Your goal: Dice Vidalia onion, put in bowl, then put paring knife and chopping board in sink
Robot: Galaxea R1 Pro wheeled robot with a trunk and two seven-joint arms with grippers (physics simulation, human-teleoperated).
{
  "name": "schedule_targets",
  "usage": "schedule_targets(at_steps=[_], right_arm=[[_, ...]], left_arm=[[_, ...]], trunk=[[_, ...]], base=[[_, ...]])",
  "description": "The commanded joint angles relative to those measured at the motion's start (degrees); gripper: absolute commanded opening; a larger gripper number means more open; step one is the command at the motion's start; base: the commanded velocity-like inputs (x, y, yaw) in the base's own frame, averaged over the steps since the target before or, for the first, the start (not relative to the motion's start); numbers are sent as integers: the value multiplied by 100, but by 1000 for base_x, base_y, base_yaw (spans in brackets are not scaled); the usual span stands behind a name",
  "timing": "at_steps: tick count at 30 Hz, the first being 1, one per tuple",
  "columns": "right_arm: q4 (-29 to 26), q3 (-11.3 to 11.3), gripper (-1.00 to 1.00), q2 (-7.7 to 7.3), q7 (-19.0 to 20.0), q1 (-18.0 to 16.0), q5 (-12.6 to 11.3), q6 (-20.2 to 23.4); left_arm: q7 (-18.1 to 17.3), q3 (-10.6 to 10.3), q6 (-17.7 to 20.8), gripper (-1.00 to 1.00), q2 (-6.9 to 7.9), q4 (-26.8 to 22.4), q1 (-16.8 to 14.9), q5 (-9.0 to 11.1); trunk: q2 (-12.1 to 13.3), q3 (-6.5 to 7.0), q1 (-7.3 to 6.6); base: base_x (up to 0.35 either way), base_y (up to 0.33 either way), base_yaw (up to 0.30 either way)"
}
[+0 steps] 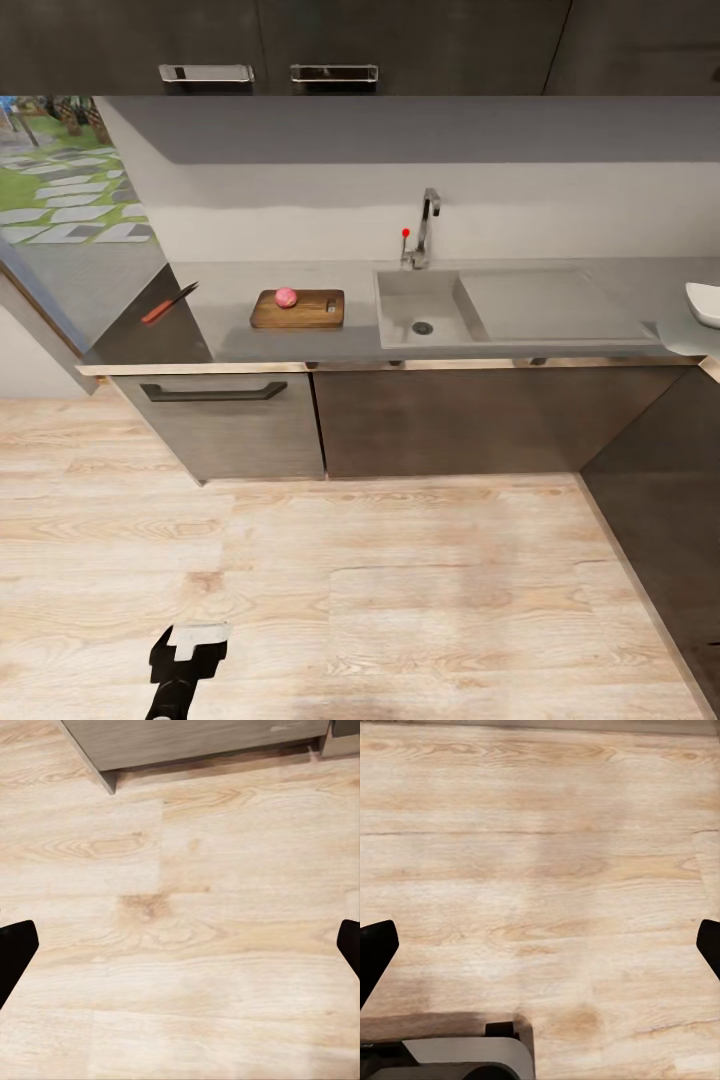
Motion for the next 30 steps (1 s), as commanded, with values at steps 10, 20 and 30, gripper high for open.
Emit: schedule_targets(at_steps=[10, 20, 30], right_arm=[[8, -24, 100, 15, -77, -4, 58, -15], [8, -31, 100, 23, -87, -4, 56, -22], [8, -40, 100, 14, -90, -3, 48, -24]], left_arm=[[-2, -42, 23, 100, 3, 20, -9, 56], [-2, -36, 129, 100, 33, 20, -9, 56], [-2, -36, 132, 100, 30, 20, -9, 56]], trunk=[[-10, -9, 3], [-10, 44, 3], [-10, 133, 3]], base=[[0, 0, 0], [0, 0, 0], [0, 0, 0]])
